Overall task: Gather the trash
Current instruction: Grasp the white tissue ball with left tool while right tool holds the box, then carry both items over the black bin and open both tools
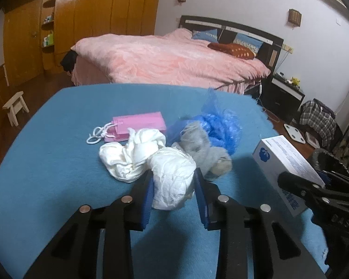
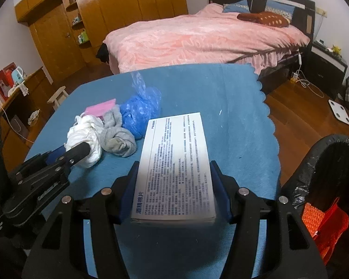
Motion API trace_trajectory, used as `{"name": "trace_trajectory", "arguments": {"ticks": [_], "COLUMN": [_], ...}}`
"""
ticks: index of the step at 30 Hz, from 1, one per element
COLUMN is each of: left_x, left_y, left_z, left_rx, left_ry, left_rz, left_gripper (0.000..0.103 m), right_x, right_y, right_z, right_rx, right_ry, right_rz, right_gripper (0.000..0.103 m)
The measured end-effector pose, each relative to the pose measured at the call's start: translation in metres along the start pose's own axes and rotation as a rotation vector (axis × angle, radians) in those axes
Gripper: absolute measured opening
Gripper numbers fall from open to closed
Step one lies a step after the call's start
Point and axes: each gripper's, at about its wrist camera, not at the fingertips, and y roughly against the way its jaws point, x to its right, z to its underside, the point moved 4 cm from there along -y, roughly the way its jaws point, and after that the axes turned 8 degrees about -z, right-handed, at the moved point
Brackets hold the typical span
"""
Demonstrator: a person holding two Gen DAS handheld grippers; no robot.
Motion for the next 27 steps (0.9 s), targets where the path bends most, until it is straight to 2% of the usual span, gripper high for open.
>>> {"name": "trace_trajectory", "arguments": {"ticks": [7, 17, 27], "left_x": [0.006, 0.021, 0.064], "left_y": [0.041, 0.079, 0.102], "left_z": [0.002, -0.002, -0.012], "left_rx": [0.056, 0.101, 0.146], "left_ry": [-0.005, -0.001, -0.039], "left_rz": [-0.004, -0.006, 0.049], "left_gripper": [0.033, 0.033, 0.033], "right_x": [-0.007, -0.006, 0.022], "right_y": [0.021, 0.060, 0.111], "right_z": [-0.002, -0.002, -0.003], "right_rx": [0.024, 0.062, 0.130], "right_ry": [0.010, 0.024, 0.005], "right_rz": [-0.022, -0.029, 0.006], "right_gripper": [0.057, 0.057, 0.057]}}
